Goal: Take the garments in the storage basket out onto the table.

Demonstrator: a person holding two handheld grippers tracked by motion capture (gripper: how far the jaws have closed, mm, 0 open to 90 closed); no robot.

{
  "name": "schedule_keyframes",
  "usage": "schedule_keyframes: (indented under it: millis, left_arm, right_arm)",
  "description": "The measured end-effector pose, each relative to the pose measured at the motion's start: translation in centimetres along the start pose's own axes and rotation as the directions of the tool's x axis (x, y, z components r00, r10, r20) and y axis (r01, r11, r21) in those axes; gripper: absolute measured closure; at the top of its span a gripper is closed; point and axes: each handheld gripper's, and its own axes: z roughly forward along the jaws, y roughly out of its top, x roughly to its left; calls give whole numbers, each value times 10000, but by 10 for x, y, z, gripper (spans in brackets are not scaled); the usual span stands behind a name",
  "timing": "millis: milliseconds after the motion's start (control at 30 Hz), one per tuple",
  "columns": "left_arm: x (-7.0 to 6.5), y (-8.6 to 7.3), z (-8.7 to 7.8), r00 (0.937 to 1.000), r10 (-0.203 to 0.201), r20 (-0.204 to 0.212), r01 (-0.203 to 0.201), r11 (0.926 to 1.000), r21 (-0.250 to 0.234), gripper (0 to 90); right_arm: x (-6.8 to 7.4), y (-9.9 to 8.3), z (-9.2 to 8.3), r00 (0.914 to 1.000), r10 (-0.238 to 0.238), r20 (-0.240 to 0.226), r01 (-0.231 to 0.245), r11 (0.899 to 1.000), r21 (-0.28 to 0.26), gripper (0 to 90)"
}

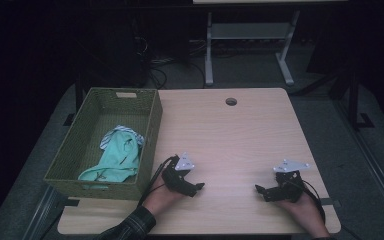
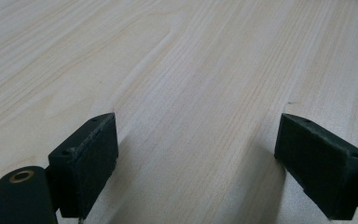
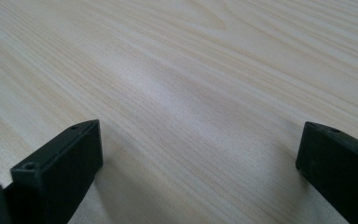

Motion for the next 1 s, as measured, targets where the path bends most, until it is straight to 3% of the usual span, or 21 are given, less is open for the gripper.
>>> schedule_keyframes:
  millis: [367,533,700,1000]
  left_arm:
    - [1,3,0,10000,5,14,-5,9996,285,129]
    - [2,5,-3,9995,-69,-297,85,9985,543,135]
    - [1,5,-5,9996,-26,-298,47,9976,687,135]
    - [2,6,-12,9995,-95,-288,116,9974,715,135]
  right_arm:
    - [0,0,0,10000,26,19,-26,10000,-21,0]
    - [-1,0,0,10000,-17,29,16,10000,10,0]
    - [-1,0,0,10000,32,54,-32,10000,12,0]
    - [-1,0,0,10000,79,28,-79,10000,-6,0]
